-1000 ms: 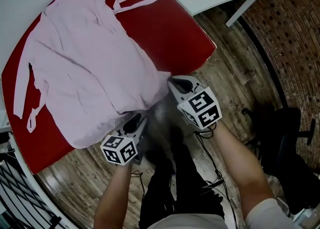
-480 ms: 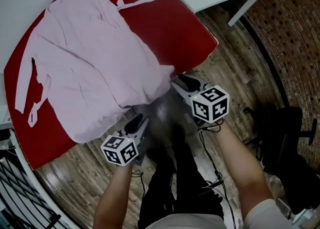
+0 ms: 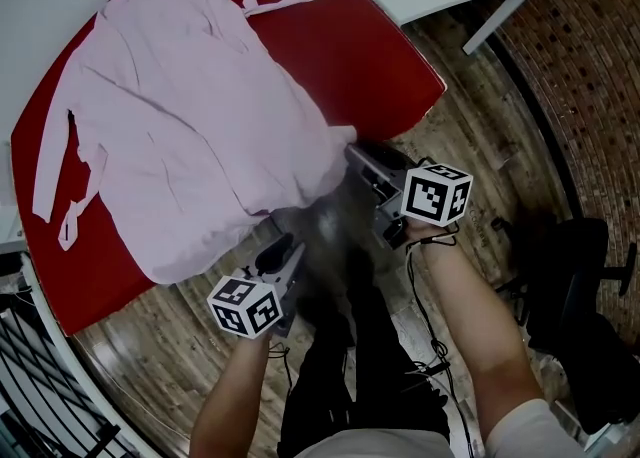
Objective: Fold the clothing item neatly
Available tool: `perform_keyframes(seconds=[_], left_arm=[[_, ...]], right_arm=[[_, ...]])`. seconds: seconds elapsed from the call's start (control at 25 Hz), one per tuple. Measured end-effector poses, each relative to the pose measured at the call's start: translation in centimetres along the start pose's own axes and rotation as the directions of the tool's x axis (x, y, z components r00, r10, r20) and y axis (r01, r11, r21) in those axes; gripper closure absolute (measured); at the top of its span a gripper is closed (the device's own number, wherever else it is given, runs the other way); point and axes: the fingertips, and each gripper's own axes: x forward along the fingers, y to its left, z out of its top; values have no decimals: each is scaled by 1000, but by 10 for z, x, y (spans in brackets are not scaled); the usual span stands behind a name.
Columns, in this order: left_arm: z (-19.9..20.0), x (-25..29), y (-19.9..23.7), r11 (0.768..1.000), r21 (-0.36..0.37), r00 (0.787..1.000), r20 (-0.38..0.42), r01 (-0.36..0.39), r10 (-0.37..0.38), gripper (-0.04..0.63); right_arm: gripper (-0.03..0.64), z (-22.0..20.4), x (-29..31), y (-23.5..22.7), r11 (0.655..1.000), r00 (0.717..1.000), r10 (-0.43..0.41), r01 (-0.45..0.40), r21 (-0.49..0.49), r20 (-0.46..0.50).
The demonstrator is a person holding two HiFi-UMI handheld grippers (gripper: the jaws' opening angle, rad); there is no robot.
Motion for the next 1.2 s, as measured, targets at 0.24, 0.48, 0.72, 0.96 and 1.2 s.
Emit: perform_keyframes(seconds=[0.24,0.48,0.72,0.96,1.2], left_arm=[[4,4,-7,1000,21,1000,-1,16,-16,479],[43,10,-26,929,341,990,66,-141,126,471],[76,36,-58,742,630,972,111,-229,206,416],[87,38,-50,731,619,957,152,-288,248,431],[108,15,-45,778,545,947,241,-313,212,578]], right_arm=[[584,-6,3,10,999,998,53,-53,0,-20],[588,-20,-14,50,962,994,4,-32,-270,-106],[588,-33,-18,112,929,988,62,-109,-355,-142],[588,-37,-22,142,940,975,170,-204,-274,-143],[584,-42,-40,133,899,965,212,-254,-357,-153]])
